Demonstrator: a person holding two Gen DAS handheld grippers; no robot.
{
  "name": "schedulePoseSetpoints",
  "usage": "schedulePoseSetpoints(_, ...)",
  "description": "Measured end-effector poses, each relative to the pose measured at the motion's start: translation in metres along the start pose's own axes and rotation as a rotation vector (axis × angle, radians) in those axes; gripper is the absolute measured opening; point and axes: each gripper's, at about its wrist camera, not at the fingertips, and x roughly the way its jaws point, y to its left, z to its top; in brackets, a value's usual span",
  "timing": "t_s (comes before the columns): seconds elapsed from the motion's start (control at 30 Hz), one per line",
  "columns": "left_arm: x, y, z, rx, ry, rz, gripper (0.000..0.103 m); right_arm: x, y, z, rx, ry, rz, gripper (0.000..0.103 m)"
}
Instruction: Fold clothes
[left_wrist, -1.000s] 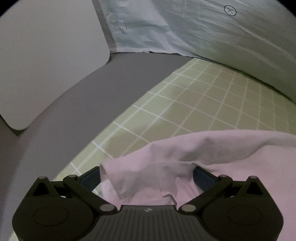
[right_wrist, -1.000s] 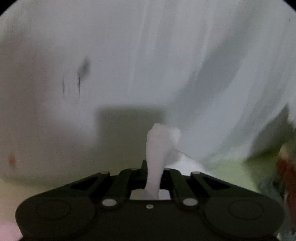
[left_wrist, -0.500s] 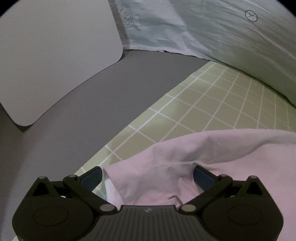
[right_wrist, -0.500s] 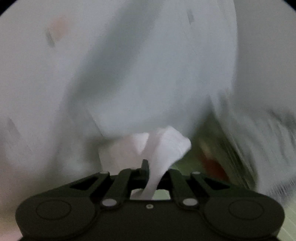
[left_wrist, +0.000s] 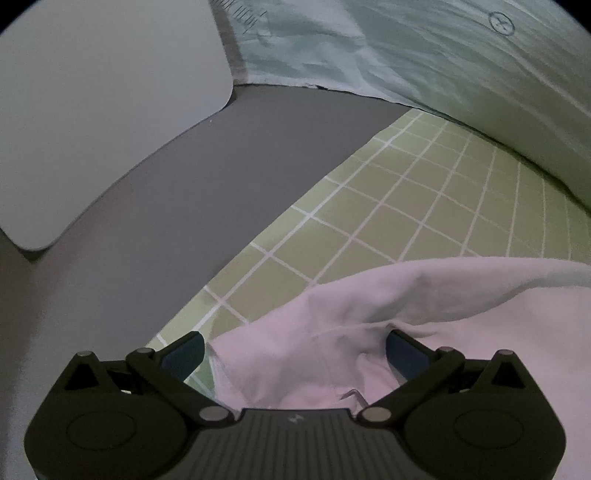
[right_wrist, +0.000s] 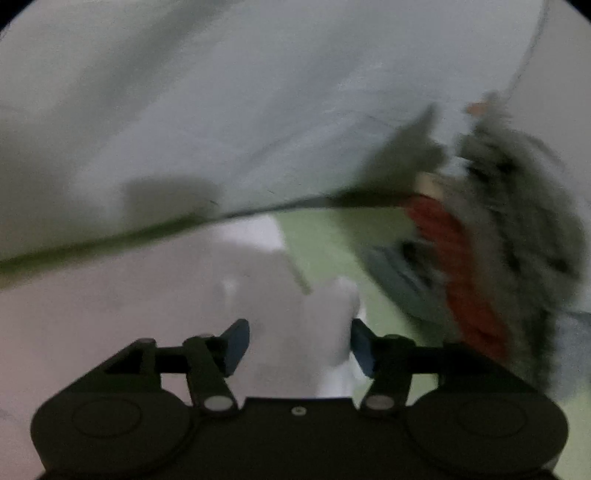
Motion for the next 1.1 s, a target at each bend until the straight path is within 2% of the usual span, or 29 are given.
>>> schedulePoseSetpoints(0.1,0.002,0.005,-0.001,-0.021,0.005,-0.026,0.103,0.026,0.011,0.011,0.058,0.025,0.092,0.064)
schedulePoseSetpoints(0.23,0.004,0.009,-0.001,-0.024,0.007,-0.053,0.103,0.065,0.014,0.036,0.141,0.05,0.122,0.071)
schedulePoseSetpoints(0.3,0.004,0.01,-0.001,-0.018,0.005,-0.063,0.103,0.077,0.016,0.047,0.14,0.058,0.129,0.074)
schedulePoseSetpoints(0.4,0.005,0.011,-0.001,-0.008,-0.001,-0.073,0.103,0.088,0.022,0.06,0.073,0.074,0.107,0.08)
schedulePoseSetpoints(0.5,0.005,0.012,-0.001,-0.004,-0.009,-0.079,0.103,0.1,0.02,0.066,0.051,0.111,0.134,0.085)
schedulePoseSetpoints(0.63,0.005,0.013,-0.004,-0.002,-0.026,-0.083,0.103,0.121,0.017,0.067,0.011,0.171,0.142,0.085)
schedulePoseSetpoints(0.67,0.005,0.013,-0.004,-0.002,-0.029,-0.083,0.103,0.127,0.015,0.066,0.031,0.191,0.168,0.081)
schedulePoseSetpoints(0.7,0.005,0.013,-0.004,-0.003,-0.031,-0.083,0.103,0.126,0.011,0.066,0.066,0.175,0.199,0.07)
schedulePoseSetpoints(0.73,0.005,0.013,-0.004,-0.003,-0.033,-0.083,0.103,0.125,0.008,0.066,0.087,0.152,0.204,0.058)
schedulePoseSetpoints(0.77,0.004,0.013,-0.005,-0.004,-0.036,-0.083,0.103,0.125,0.006,0.069,0.091,0.144,0.223,0.04)
schedulePoseSetpoints(0.8,0.004,0.013,-0.006,-0.005,-0.041,-0.082,0.103,0.126,0.004,0.071,0.094,0.136,0.243,0.027)
schedulePoseSetpoints(0.87,0.004,0.012,-0.007,-0.006,-0.05,-0.081,0.103,0.123,0.009,0.078,0.059,0.108,0.256,0.014)
schedulePoseSetpoints(0.97,0.003,0.011,-0.007,-0.001,-0.056,-0.086,0.103,0.114,0.018,0.094,-0.017,0.017,0.24,0.007)
schedulePoseSetpoints(1.1,0.004,0.006,-0.005,0.007,-0.063,-0.091,0.103,0.104,0.03,0.119,0.007,-0.106,0.22,0.008)
